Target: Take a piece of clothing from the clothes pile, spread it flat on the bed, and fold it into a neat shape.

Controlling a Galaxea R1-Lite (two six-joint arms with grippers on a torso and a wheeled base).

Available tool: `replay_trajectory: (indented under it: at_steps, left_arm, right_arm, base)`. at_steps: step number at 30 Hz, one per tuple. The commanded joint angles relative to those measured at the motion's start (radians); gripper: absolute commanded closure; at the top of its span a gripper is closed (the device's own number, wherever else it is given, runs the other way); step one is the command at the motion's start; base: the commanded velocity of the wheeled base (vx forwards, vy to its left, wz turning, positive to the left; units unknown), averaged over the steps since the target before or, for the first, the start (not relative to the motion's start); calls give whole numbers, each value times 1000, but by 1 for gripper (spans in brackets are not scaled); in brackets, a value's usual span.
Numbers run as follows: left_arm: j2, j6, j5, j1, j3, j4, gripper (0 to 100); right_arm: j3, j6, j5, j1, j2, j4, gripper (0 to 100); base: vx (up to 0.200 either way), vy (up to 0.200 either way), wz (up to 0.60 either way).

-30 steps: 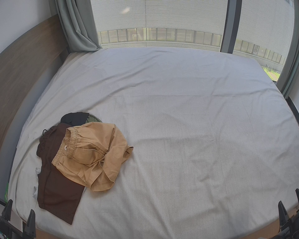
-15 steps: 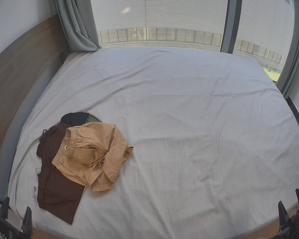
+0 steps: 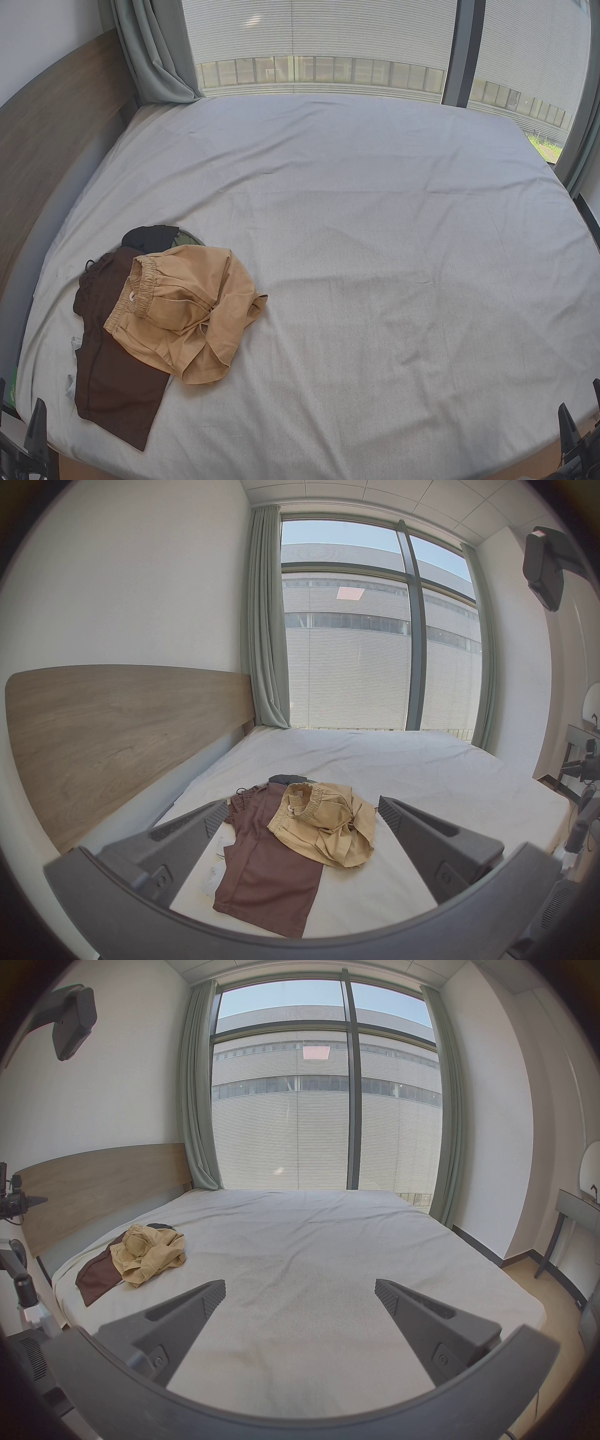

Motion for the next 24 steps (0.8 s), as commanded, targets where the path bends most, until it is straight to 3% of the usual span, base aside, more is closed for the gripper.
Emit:
replay_trajectory:
  at_steps: [1,16,24]
  left_arm:
    - [12,-5,-3,-2,3,-1,0]
    - [135,-43,-34,-34,-63,-1,0]
    - [287,-192,-75,-69,-122,-9,0]
  right_arm:
    - [18,0,0,0,-5,0,0]
    - [18,-2,0,2,-5,0,0]
    - [18,-2,0,3,-5,0,0]
  base:
    - [0,0,0]
    - [0,0,0]
    - [0,0,0]
